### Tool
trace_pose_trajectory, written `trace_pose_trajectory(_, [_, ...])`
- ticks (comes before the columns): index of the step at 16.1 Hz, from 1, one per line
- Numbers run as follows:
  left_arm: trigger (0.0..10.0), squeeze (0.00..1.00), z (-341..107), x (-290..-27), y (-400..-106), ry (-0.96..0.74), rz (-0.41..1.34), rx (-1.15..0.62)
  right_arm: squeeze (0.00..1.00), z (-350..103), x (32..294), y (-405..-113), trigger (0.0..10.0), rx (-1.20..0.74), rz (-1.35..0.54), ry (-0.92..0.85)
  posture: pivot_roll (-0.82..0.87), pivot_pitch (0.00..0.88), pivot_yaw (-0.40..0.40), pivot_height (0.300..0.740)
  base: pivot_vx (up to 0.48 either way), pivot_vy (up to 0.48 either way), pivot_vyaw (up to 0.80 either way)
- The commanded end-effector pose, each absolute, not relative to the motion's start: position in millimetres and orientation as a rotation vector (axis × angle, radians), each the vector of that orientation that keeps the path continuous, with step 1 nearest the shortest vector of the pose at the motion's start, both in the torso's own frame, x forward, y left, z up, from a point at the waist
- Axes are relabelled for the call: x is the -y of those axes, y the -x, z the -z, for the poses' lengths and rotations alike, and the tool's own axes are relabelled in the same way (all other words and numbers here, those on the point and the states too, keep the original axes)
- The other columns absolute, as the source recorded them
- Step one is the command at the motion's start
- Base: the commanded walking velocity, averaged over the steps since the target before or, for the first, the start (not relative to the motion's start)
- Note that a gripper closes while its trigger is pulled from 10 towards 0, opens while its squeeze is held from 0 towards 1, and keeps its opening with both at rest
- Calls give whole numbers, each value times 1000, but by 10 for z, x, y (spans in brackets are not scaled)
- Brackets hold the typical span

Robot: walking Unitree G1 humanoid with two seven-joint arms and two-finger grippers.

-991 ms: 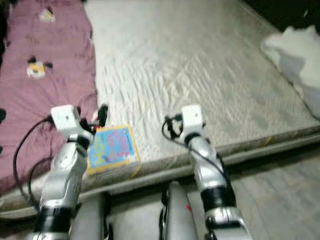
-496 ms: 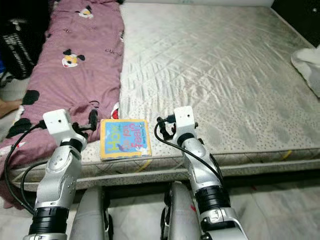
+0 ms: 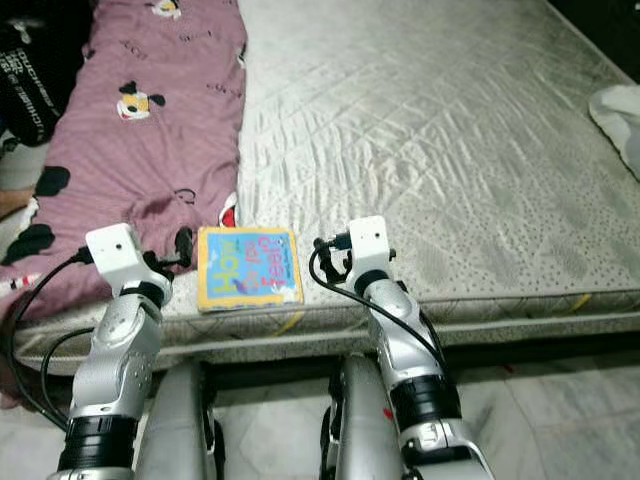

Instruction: Clean up the room

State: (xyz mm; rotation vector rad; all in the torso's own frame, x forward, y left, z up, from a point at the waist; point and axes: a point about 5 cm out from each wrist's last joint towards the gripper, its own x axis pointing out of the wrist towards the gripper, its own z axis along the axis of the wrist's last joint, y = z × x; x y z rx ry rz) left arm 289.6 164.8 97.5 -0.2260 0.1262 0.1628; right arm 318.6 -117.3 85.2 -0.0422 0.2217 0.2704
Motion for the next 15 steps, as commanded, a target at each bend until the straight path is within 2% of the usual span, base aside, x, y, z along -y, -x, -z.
trace_pose_trajectory(1, [10000,0,-903,-1692,-2861,235,-214,-168,0,-843,1200,-3161,10000,-233,-265,29,10,112,-58,546,0,0,0])
trace_pose_trajectory(5, [10000,0,-808,-1853,-2792,252,-347,-230,0,-929,1319,-3164,10000,-212,-230,45,7,125,-57,546,0,0,0])
trace_pose_trajectory(8, [10000,0,-802,-1879,-2778,244,-350,-241,0,-895,1598,-3038,10000,-234,-170,83,-6,139,-58,546,0,0,0])
trace_pose_trajectory(11, [10000,0,-765,-1913,-2817,230,-341,-244,0,-857,2014,-2772,10000,-253,-39,135,-33,169,-76,546,0,0,0])
trace_pose_trajectory(15, [10000,0,-807,-1960,-2910,226,-316,-212,0,-913,2215,-2550,10000,-251,17,165,-80,195,-83,546,0,0,0])
